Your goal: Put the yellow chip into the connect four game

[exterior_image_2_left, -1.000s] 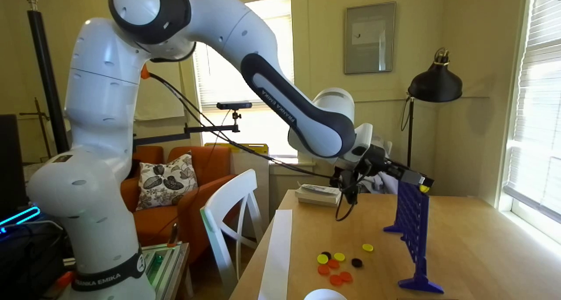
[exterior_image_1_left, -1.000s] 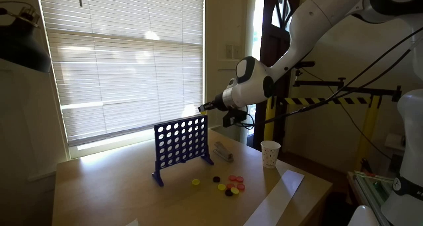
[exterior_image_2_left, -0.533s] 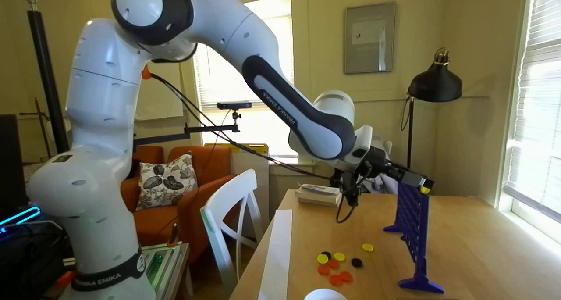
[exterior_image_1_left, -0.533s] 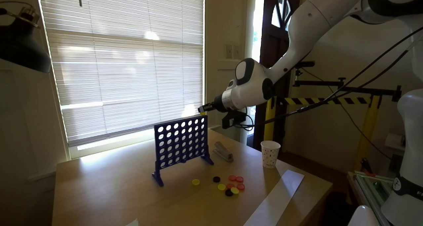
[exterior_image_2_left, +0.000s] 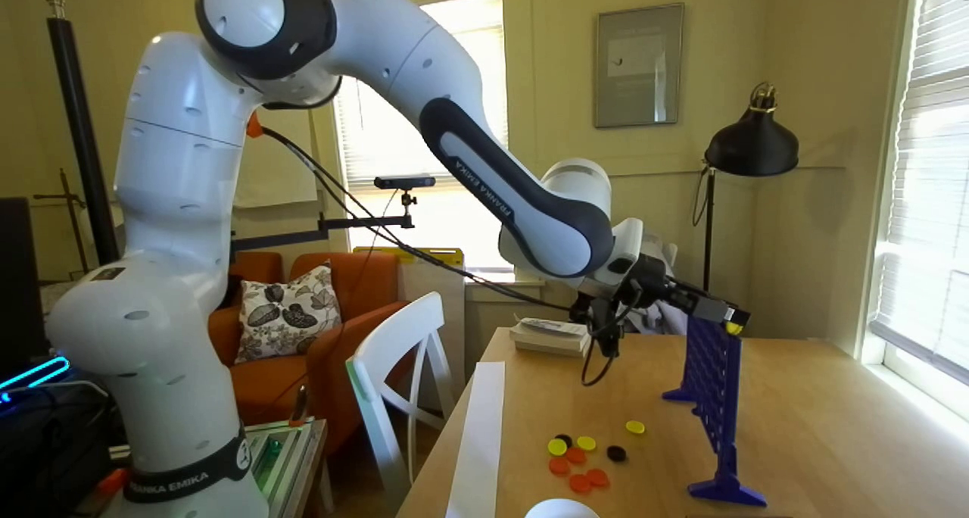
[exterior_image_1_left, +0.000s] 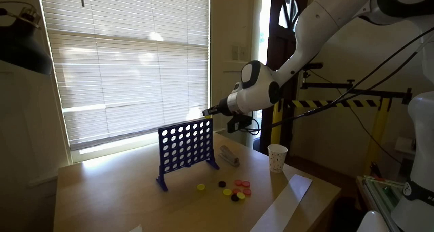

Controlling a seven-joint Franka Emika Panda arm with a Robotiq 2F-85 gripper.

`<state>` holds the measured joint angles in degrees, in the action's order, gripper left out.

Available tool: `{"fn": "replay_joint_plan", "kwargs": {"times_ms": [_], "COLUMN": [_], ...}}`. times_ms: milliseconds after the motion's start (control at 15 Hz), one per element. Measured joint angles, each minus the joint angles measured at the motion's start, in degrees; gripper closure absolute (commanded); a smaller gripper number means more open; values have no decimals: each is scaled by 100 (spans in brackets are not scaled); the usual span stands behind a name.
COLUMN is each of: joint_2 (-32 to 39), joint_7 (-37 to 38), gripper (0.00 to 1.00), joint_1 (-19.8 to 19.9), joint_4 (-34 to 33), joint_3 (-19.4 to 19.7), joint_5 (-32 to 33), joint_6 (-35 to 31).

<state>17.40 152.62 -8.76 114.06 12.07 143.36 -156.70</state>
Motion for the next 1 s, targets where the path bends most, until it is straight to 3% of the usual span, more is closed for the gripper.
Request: {"fn": "replay_joint_plan", "kwargs": {"times_ms": [1000], "joint_2": [20], "joint_7": [0], "gripper": [91], "joint_1": [-1], "joint_4": [0], "joint_3": [-63], "joint_5": [11], "joint_6": [83]}}
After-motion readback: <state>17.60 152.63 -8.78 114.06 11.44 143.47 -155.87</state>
